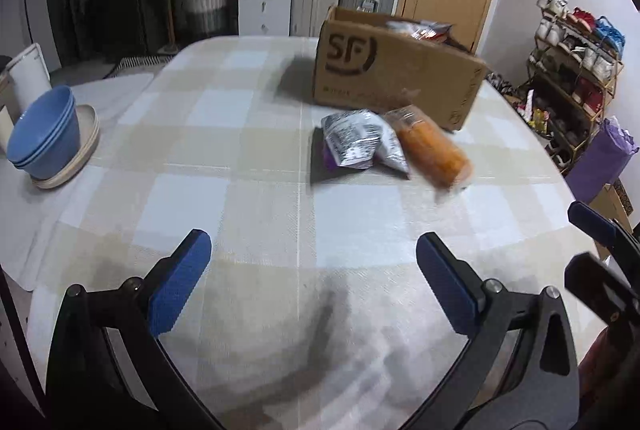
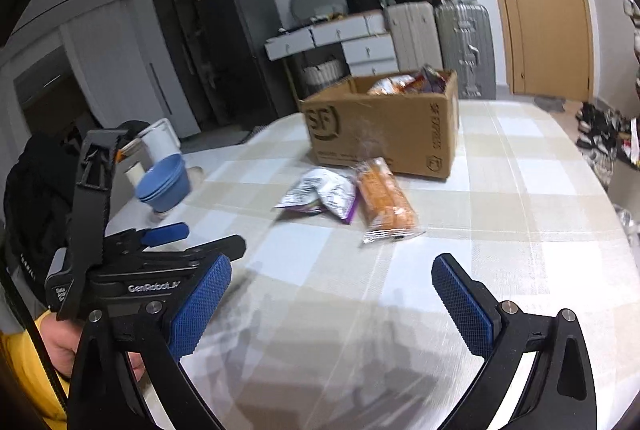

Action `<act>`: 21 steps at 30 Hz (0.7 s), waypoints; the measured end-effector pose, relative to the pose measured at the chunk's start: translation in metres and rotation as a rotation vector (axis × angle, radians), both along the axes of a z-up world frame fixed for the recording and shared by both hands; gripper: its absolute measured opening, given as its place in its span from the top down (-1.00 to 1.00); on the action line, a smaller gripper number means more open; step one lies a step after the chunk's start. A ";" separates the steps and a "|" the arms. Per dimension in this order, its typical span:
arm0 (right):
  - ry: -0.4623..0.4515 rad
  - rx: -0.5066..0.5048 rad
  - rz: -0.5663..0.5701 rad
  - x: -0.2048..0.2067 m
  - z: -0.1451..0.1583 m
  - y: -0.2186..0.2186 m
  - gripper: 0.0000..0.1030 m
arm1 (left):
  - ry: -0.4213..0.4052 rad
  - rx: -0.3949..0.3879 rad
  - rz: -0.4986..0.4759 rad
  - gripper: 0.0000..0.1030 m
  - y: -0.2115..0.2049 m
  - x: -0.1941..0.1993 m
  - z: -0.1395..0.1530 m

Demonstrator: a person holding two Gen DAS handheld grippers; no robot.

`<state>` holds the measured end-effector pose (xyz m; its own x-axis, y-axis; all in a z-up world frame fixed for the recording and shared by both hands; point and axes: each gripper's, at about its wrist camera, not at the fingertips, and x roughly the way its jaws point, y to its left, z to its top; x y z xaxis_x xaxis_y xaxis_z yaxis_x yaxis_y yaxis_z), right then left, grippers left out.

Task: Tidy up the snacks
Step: 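Grasp the silver chip bag with the left gripper while the right gripper grasps the orange bread pack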

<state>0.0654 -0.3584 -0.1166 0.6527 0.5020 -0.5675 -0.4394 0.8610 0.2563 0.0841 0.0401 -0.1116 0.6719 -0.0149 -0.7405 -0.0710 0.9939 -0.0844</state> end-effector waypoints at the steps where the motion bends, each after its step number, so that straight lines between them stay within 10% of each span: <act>1: 0.003 0.006 -0.014 0.008 -0.001 -0.002 -0.98 | 0.015 -0.008 0.000 -0.99 0.001 0.011 -0.005; 21: 0.047 0.077 -0.038 0.137 -0.009 0.013 -0.98 | 0.160 -0.095 0.004 -0.99 -0.008 0.166 -0.039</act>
<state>0.2028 -0.3455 -0.1257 0.6454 0.5209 -0.5587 -0.3929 0.8536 0.3420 0.2496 0.0318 -0.1510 0.5456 -0.0875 -0.8335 -0.0949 0.9817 -0.1652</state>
